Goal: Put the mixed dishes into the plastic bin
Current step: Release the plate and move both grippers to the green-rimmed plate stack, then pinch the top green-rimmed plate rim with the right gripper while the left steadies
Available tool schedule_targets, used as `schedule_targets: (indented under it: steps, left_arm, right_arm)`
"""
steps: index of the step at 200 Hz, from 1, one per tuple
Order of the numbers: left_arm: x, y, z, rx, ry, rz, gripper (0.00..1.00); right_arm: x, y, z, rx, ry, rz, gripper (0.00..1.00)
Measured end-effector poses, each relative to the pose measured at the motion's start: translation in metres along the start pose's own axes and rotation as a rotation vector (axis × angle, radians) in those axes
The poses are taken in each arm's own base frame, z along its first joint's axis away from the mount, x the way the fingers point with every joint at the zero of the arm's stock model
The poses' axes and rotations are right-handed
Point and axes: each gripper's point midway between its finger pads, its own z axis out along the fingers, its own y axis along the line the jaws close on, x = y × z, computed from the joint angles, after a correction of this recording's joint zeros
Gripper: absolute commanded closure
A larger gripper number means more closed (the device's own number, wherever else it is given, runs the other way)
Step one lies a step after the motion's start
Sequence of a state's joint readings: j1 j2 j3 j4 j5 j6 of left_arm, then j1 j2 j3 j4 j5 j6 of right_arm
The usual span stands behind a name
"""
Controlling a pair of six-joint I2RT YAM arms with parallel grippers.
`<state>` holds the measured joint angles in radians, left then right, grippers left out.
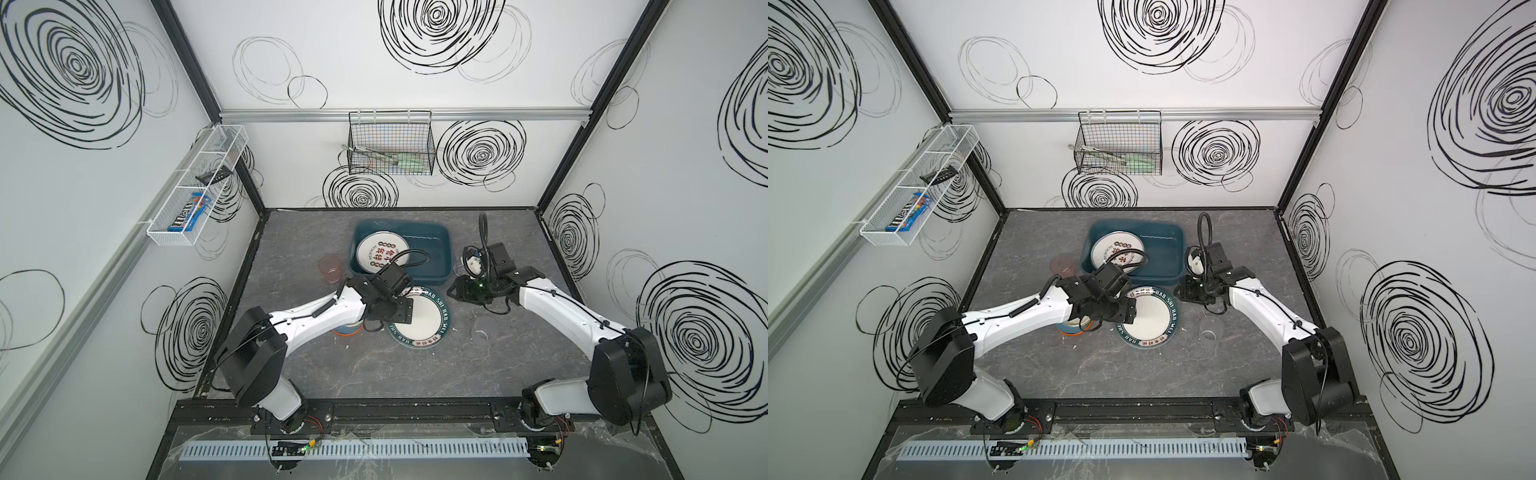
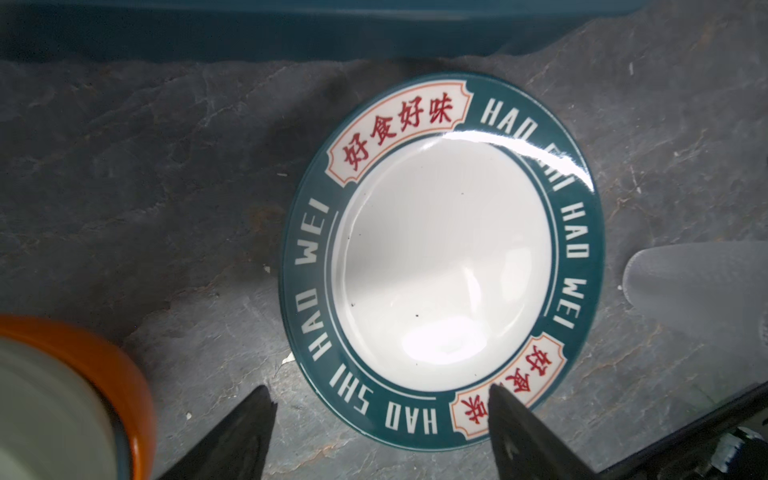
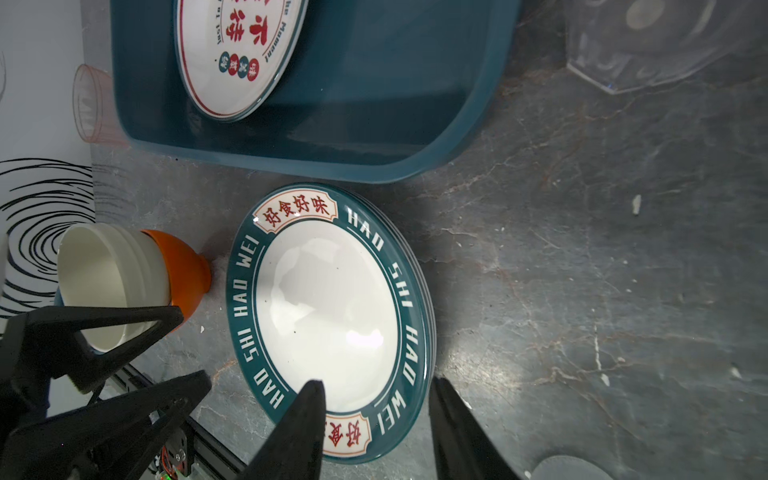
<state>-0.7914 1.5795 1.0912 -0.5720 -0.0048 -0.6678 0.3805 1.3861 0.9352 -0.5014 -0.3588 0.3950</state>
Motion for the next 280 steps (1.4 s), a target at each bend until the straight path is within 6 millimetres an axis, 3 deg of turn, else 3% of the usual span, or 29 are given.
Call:
schedule_targets:
  steps: [70, 280]
  left_arm:
    - [0.007, 0.004, 0.026, -0.034, 0.044, -0.012, 0.18]
    - [0.003, 0.001, 0.038, -0.021, 0.040, -0.016, 0.21]
  right_arm:
    - [0.004, -0.010, 0.007, 0.010, 0.019, 0.025, 0.55]
    - [0.006, -0.011, 0.015, -0.005, 0.046, 0.034, 0.55]
